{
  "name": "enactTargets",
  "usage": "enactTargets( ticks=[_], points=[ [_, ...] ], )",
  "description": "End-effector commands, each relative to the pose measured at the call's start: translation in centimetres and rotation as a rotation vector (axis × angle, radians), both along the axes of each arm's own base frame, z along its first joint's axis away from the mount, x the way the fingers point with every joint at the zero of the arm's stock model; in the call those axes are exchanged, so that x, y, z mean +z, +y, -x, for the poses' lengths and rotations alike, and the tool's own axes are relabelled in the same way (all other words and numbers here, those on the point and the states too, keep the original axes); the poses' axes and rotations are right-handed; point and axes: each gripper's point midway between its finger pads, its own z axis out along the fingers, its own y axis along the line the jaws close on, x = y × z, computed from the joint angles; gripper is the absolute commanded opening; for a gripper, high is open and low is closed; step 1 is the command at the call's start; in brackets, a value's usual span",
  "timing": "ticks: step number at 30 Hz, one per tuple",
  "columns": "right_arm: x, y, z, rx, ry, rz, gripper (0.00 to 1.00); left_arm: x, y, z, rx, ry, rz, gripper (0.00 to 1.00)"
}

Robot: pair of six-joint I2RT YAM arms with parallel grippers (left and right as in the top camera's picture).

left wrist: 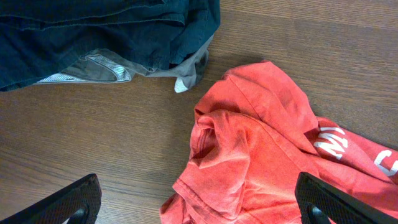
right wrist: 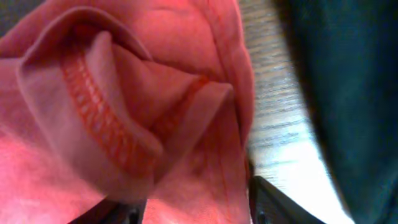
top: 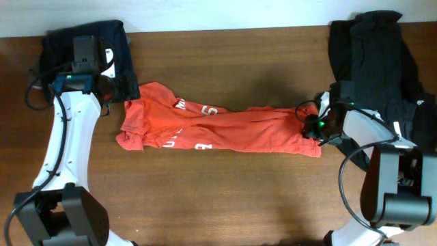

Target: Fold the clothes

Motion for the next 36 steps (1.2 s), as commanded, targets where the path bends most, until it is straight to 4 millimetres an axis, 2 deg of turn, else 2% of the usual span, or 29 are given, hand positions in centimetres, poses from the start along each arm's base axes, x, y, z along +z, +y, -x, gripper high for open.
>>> enactTargets(
  ticks=[1, 2, 7, 9, 14, 20, 25, 27, 31, 36],
  points=[
    [-1.6, 0.6, 0.7, -0.027, 0.046, -0.040, 0.55, 0.7, -0.1, -0.4, -0.021, -0.018, -0.002, 0.99],
    [-1.9, 0.6, 0.8, -0.031, 0.055, -0.041, 0.53, 0.6, -0.1, -0.4, -0.021, -0.017, -0.002, 0.99],
    [-2.2, 0.3, 0.9, -0.038, 0.066, -0.042, 0.26, 0.6, -0.1, -0.3, -0.021, -0.016, -0.002, 0.99],
    [-1.7, -0.1, 0.7, -0.054, 0.061, -0.047, 0.24, 0.6, -0.1, -0.3, -0.021, -0.016, -0.002, 0.99],
    [1.8, -3.1, 0.2, -0.117, 0.071, -0.087, 0.19, 0.4, -0.1, -0.1, -0.019, -0.004, -0.004, 0.99],
    [5.9, -5.6, -0.8, -0.120, 0.049, -0.116, 0.19, -0.1, 0.0, -0.1, -0.019, 0.013, -0.004, 0.99],
    [8.2, -6.5, -1.5, -0.103, 0.013, -0.137, 0.19, -0.8, 0.0, 0.0, -0.018, 0.037, -0.005, 0.99],
    [8.5, -6.2, -1.7, -0.086, 0.003, -0.148, 0.21, -1.0, 0.0, 0.0, -0.018, 0.042, -0.005, 0.99],
    [8.5, -4.4, -1.5, -0.043, 0.010, -0.208, 0.36, -1.1, 0.0, 0.0, -0.018, 0.044, -0.004, 0.99],
    [7.5, -1.9, -0.6, 0.019, 0.044, -0.254, 0.41, -1.1, 0.0, 0.0, -0.018, 0.043, -0.004, 0.99]
  ],
)
